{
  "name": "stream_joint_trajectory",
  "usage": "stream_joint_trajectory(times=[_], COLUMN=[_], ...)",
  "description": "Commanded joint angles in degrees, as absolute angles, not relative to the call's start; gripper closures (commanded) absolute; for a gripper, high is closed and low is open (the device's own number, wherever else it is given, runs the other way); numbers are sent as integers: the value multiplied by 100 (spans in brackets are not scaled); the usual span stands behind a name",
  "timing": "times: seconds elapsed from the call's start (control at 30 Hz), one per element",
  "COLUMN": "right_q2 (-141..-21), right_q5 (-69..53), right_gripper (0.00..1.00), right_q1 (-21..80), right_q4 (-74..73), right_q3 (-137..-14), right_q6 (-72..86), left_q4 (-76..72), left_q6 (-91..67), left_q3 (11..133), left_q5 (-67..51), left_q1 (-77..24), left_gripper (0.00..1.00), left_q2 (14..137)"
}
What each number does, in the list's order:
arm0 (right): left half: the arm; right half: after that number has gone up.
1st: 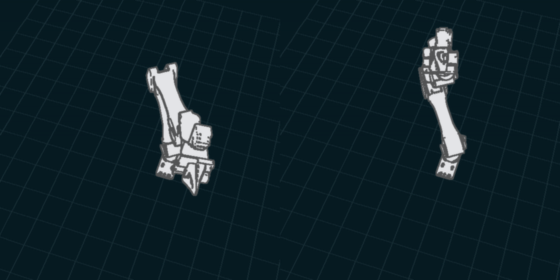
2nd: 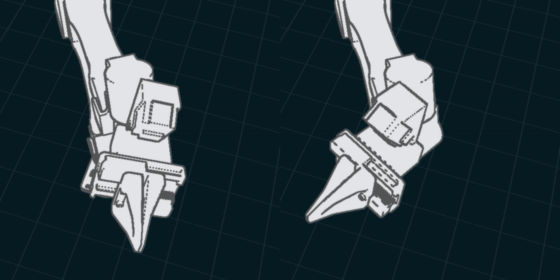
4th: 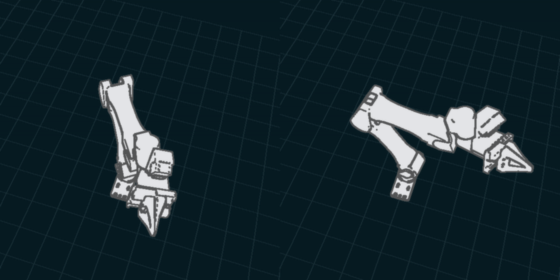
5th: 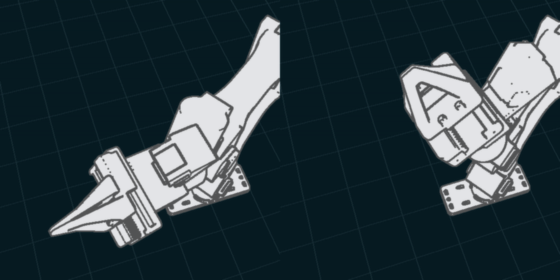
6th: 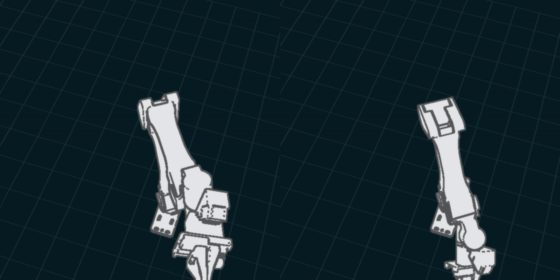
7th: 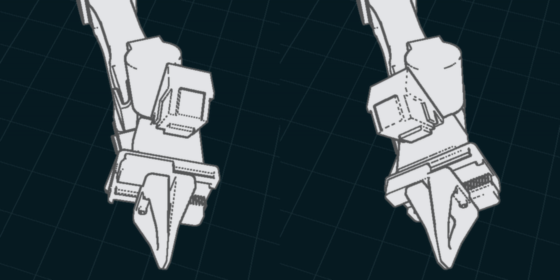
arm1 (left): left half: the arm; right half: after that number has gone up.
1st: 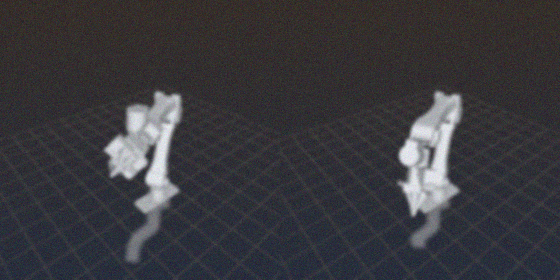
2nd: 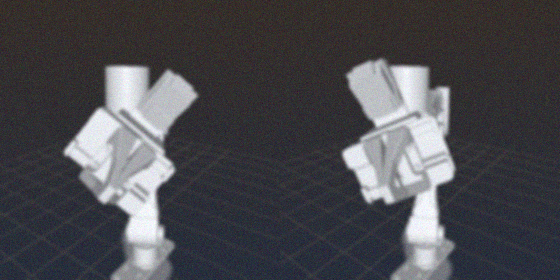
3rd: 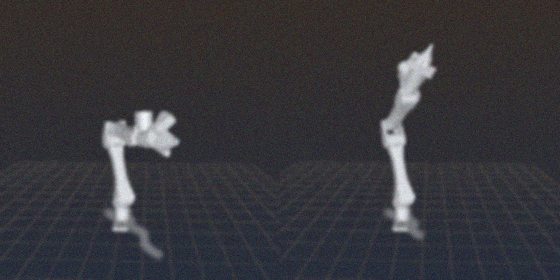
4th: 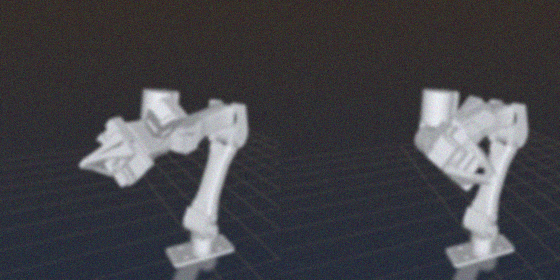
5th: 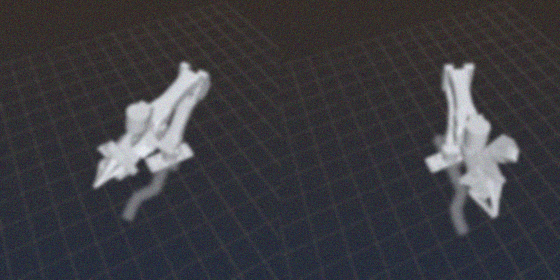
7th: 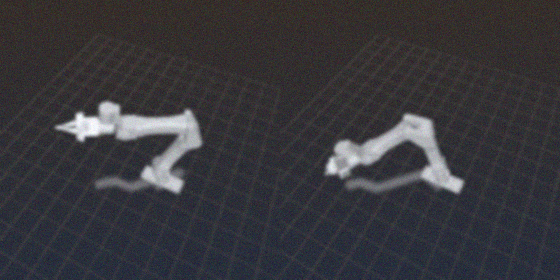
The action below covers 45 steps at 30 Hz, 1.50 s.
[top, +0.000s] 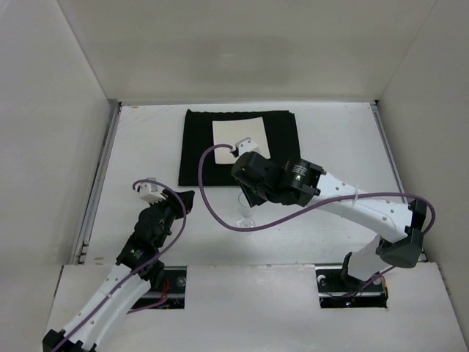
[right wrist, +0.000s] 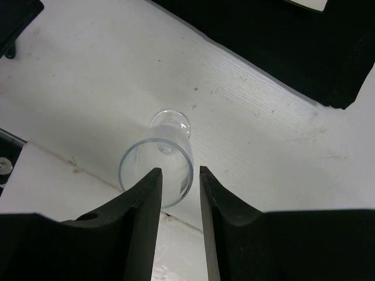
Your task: Set the dinner table for one person
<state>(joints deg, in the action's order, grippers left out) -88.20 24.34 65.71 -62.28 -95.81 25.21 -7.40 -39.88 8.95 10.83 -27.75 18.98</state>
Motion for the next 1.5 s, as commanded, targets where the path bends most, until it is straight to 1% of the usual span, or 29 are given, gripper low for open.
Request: stream_joint_trajectory(times=[0.0,0.13,0.17,0.27,0.43,0.57,0.8,0.93,1.1,1.37,1.47], right_q2=[-8903,-8930,-8930,-8930,-8938,-8860,-8640,-8604,-8710,-9500,-9921], right_q5=[2338,2329,2320,2303,2373,2478,2724,2707,2628,2646,2672], right_gripper=[63,64,65,71,85,91,93,94,95,95,95], right_q1=[6526,6464,6447,6447,6438,6438,6245,5806,5033,3680,3319], right_q4=[-6012,-5950,-5924,-5897,-5897,-5924,-5977,-5652,-5222,-4817,-4755], right_q3=[-9484,-9405,-9378,-9343,-9369,-9544,-9782,-9913,-10370,-11460,-11916], right_q6=[2426,2391,2391,2391,2391,2382,2268,2022,1671,1336,1266], left_q4=[-879,-853,-853,-853,-853,-853,-826,-826,-826,-835,-835], left_q6=[-3937,-3946,-3946,-3946,-3946,-3955,-3981,-3981,-3981,-3981,-3981], left_q3=[870,870,870,870,870,870,870,879,879,879,879], left_q5=[1134,1134,1134,1134,1134,1134,1160,1195,1248,1248,1248], left_q1=[-2773,-2773,-2773,-2773,-2773,-2764,-2738,-2738,-2764,-2773,-2773], left_gripper=[70,70,70,70,70,70,64,60,59,58,58], left_q2=[1819,1793,1784,1775,1775,1775,1802,1846,1854,1837,1846])
